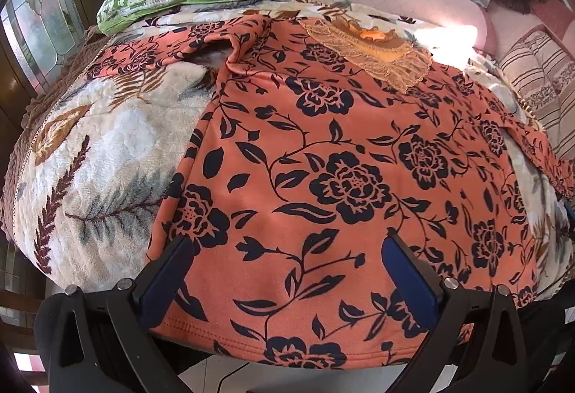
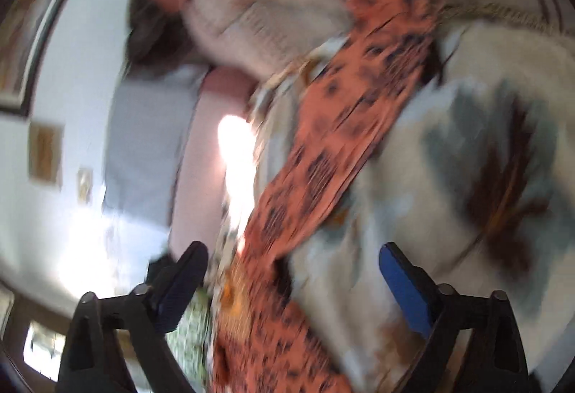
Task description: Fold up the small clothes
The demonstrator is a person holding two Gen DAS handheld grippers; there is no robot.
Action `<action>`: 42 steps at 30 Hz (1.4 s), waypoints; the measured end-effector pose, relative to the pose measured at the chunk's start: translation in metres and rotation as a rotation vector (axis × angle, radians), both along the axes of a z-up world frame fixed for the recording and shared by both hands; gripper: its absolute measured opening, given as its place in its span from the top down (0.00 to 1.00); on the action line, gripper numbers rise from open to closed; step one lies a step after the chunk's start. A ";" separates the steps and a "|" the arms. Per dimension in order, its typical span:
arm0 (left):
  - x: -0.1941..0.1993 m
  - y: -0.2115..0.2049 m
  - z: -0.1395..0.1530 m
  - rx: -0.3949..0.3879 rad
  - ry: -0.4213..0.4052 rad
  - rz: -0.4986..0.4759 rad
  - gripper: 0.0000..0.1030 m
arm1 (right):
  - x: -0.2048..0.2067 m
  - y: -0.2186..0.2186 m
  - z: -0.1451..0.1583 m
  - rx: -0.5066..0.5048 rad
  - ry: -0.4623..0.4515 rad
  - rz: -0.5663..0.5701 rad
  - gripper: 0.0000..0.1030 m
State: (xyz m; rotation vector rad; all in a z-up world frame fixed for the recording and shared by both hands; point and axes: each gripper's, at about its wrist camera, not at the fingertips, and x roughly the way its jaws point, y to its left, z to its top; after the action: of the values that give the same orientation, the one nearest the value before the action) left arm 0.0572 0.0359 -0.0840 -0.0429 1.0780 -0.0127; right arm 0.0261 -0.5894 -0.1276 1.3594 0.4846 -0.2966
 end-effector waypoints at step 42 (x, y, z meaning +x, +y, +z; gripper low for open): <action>0.048 0.109 -0.019 -0.142 -0.076 0.174 0.00 | 0.195 0.383 0.009 -0.518 -0.038 1.015 0.06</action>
State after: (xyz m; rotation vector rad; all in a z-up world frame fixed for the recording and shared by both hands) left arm 0.1049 0.1445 -0.1035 -0.2620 0.9927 0.0651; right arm 0.2209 -0.2060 -0.1190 0.4992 0.9234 0.4202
